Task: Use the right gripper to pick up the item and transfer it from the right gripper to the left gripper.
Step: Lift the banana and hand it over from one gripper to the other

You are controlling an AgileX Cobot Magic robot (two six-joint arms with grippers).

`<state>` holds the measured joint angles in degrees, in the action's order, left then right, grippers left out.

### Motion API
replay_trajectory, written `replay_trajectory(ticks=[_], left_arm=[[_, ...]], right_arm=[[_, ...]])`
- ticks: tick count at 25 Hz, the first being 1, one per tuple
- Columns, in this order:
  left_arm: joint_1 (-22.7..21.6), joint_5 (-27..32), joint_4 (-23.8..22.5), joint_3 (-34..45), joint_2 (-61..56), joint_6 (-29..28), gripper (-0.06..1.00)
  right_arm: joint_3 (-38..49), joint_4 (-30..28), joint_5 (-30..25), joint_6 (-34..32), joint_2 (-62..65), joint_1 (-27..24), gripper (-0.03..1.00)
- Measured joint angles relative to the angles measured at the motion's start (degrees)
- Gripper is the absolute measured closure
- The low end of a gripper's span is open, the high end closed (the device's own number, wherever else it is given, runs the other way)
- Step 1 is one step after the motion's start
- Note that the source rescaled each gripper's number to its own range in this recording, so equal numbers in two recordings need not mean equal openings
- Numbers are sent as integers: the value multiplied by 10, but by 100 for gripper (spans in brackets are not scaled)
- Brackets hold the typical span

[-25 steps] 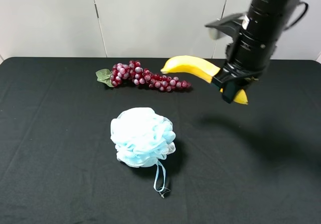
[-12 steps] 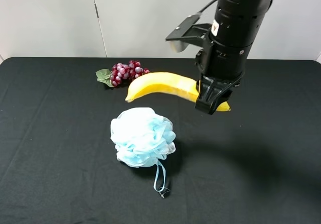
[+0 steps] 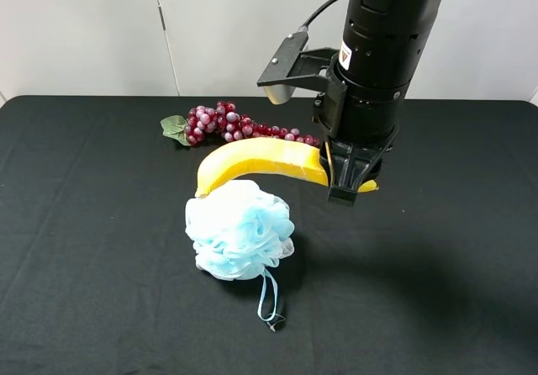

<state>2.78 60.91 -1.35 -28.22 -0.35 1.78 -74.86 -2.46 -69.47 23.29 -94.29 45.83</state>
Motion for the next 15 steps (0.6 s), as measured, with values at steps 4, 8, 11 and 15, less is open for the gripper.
replay_trajectory(ticks=[4, 8, 11, 15], left_arm=[[0, 5, 1, -4, 6, 0, -4], [0, 32, 3, -44, 58, 3, -4], [0, 43, 7, -85, 111, 25, -4], [0, 54, 22, -140, 190, 69, -4]], right_arm=[[0, 0, 0, 17, 0, 0, 97], [0, 0, 0, 19, 0, 0, 97], [0, 0, 0, 19, 0, 0, 97], [0, 0, 0, 19, 0, 0, 97]])
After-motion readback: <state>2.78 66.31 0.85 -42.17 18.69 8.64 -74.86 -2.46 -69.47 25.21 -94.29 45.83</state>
